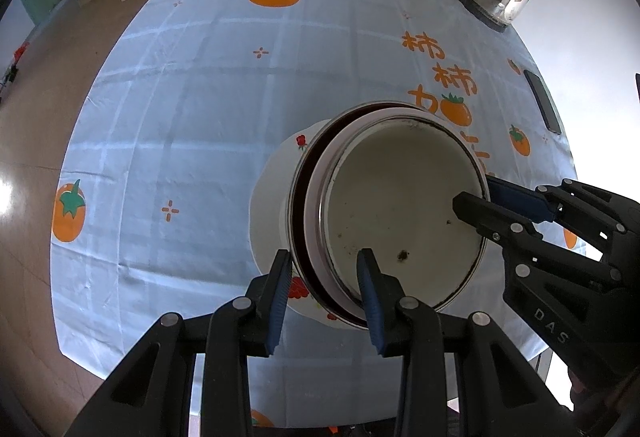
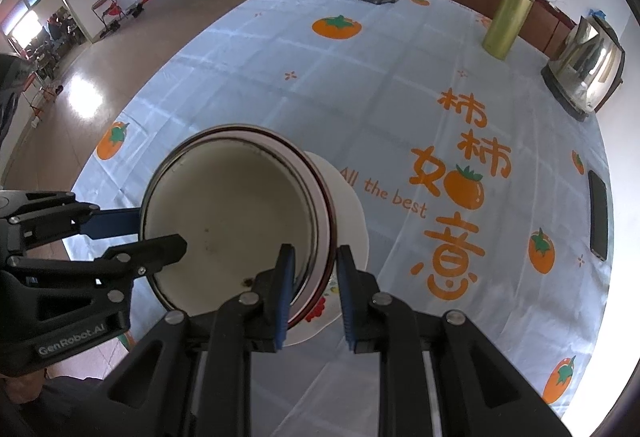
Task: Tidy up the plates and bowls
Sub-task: 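Lower the nested bowl stack onto the red-flower plate stack with both tools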
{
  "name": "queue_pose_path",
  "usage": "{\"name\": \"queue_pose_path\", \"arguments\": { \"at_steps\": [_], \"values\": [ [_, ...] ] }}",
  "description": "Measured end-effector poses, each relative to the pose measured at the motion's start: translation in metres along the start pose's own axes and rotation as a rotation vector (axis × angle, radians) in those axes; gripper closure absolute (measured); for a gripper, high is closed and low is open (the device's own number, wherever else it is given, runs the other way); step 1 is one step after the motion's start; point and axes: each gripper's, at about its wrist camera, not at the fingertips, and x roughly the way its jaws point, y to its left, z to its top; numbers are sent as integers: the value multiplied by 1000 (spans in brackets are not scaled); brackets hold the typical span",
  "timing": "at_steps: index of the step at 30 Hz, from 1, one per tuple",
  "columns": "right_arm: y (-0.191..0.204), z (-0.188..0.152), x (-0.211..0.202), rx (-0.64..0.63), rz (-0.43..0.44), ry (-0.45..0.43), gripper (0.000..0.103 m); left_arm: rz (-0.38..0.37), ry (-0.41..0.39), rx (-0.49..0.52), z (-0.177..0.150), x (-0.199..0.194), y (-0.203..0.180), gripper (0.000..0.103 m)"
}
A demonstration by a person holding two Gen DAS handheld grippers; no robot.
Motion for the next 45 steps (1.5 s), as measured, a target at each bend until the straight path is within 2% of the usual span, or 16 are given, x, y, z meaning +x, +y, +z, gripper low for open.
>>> {"name": "queue_pose_path", "arguments": {
  "at_steps": [45],
  "values": [
    [-3, -1, 18, -3, -10, 53, 82, -32, 83, -12, 3, 25, 5, 67]
  ]
}}
